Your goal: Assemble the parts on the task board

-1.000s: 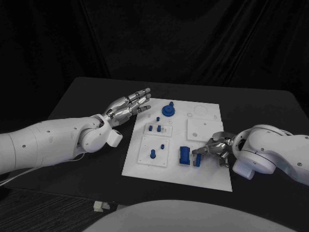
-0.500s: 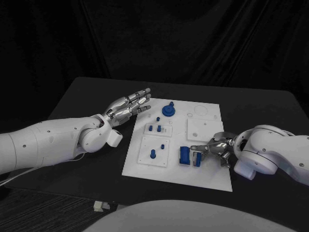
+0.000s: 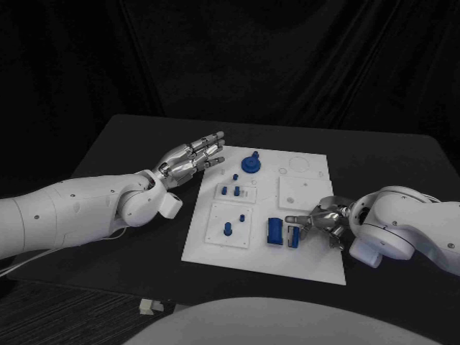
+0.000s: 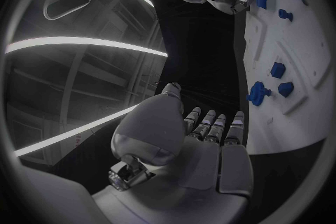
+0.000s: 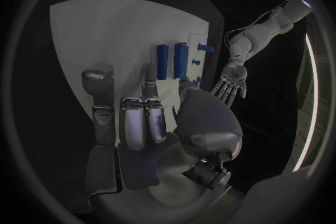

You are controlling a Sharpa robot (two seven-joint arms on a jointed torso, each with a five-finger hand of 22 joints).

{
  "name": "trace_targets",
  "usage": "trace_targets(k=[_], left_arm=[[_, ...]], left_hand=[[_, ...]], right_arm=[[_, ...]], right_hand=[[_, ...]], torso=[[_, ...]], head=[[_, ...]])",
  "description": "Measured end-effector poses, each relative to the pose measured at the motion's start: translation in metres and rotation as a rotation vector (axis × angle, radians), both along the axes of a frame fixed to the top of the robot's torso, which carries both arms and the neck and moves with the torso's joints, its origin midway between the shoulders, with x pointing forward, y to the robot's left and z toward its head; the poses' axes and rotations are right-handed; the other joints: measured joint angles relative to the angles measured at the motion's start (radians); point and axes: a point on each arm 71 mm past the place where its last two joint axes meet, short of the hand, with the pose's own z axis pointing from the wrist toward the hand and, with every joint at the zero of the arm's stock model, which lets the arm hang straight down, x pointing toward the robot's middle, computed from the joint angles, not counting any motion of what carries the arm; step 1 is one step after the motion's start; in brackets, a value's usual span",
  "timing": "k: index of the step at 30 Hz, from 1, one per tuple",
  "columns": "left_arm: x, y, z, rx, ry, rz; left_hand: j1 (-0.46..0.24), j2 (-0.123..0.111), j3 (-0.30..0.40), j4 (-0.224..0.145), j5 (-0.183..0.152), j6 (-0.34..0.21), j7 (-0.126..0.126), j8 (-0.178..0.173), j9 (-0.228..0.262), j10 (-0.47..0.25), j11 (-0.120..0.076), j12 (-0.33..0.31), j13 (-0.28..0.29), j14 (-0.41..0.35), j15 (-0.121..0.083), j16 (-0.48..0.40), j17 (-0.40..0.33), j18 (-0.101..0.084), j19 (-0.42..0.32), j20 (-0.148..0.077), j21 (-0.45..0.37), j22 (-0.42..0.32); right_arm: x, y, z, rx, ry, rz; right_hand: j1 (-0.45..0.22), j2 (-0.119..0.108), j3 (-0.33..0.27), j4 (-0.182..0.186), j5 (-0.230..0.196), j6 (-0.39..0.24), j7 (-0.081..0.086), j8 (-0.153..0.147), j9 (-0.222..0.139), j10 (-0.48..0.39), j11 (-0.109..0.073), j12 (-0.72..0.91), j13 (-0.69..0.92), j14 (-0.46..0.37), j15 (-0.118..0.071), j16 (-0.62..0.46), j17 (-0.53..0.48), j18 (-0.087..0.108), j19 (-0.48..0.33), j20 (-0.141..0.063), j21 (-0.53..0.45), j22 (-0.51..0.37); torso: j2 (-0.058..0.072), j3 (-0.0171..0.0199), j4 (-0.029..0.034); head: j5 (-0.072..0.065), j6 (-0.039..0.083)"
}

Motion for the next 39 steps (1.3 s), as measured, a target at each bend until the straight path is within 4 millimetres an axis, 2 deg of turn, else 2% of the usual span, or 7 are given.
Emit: trace_targets(k=[3,14,23,27,39], left_arm=[[0.0000,-0.0001,-0.0001,0.000,0.000,-0.001],[0.0000,-0.0005,-0.0005,-0.001,0.001,-0.003],[-0.0002,-0.0003,-0.0006,-0.002,0.002,-0.003],[-0.0002,-0.0003,-0.0007,-0.002,0.003,-0.004],[-0.0003,-0.0005,-0.0009,-0.003,0.003,-0.005]], left_hand=[[0.000,0.000,0.000,0.000,0.000,0.000,0.000,0.000,0.000,0.000,0.000,0.000,0.000,0.000,0.000,0.000,0.000,0.000,0.000,0.000,0.000,0.000],[0.000,0.000,0.000,0.000,0.004,0.000,0.000,0.000,0.000,0.000,0.000,0.000,0.000,0.000,0.000,0.000,0.000,0.000,0.000,0.000,0.000,0.000],[0.000,0.000,0.000,0.000,0.004,0.000,0.000,0.000,0.000,0.000,0.000,0.000,0.000,0.000,0.000,0.000,0.000,0.000,0.000,0.000,0.000,0.000],[0.000,0.000,0.000,0.000,0.004,0.000,0.000,0.000,0.000,0.000,0.000,0.000,0.000,0.000,0.000,0.000,0.000,0.000,0.000,0.000,0.000,0.000],[0.004,-0.004,0.003,-0.003,0.004,0.000,0.000,0.000,0.000,0.000,0.000,0.000,0.000,0.000,0.000,0.000,0.000,0.000,0.000,0.000,0.000,0.000]], right_arm=[[-0.0001,-0.0004,0.0001,0.000,0.000,-0.001],[-0.0004,-0.0005,0.0007,0.004,-0.005,-0.010],[-0.0019,0.0009,0.0012,0.015,0.001,-0.019],[-0.0027,0.0018,0.0015,0.019,0.003,-0.019],[-0.0039,0.0034,0.0018,0.027,0.009,-0.021]], right_hand=[[0.007,0.007,-0.007,0.007,0.001,0.000,0.000,0.015,0.015,0.000,-0.007,0.000,0.000,0.000,0.000,0.000,0.000,0.000,-0.004,-0.004,0.000,0.000],[0.022,0.022,-0.016,0.011,0.009,-0.007,-0.007,0.030,0.043,0.000,-0.007,0.000,0.000,0.000,0.000,-0.004,0.000,0.000,-0.004,-0.004,0.000,0.000],[0.026,0.026,-0.020,0.014,0.009,-0.018,-0.007,0.030,0.048,0.000,-0.007,0.000,0.000,0.000,0.000,-0.004,0.000,0.000,-0.004,-0.004,0.000,0.000],[0.026,0.026,-0.020,0.014,0.009,-0.023,-0.002,0.030,0.050,0.000,-0.007,0.000,0.000,0.000,0.000,-0.004,0.000,0.000,-0.004,-0.004,0.000,0.000],[0.031,0.030,-0.022,0.016,0.013,-0.027,-0.006,0.030,0.052,0.000,-0.007,0.000,0.000,0.000,0.000,-0.004,0.000,0.000,-0.004,-0.004,0.000,-0.001]], torso=[[0.000,0.0000,0.0000],[0.000,0.0000,0.0000],[0.000,0.0000,0.0000],[0.000,0.0000,0.0000],[0.000,0.0000,0.0000]], head=[[0.000,0.000],[0.000,0.000],[0.000,0.000],[0.000,0.000],[0.001,0.000]])
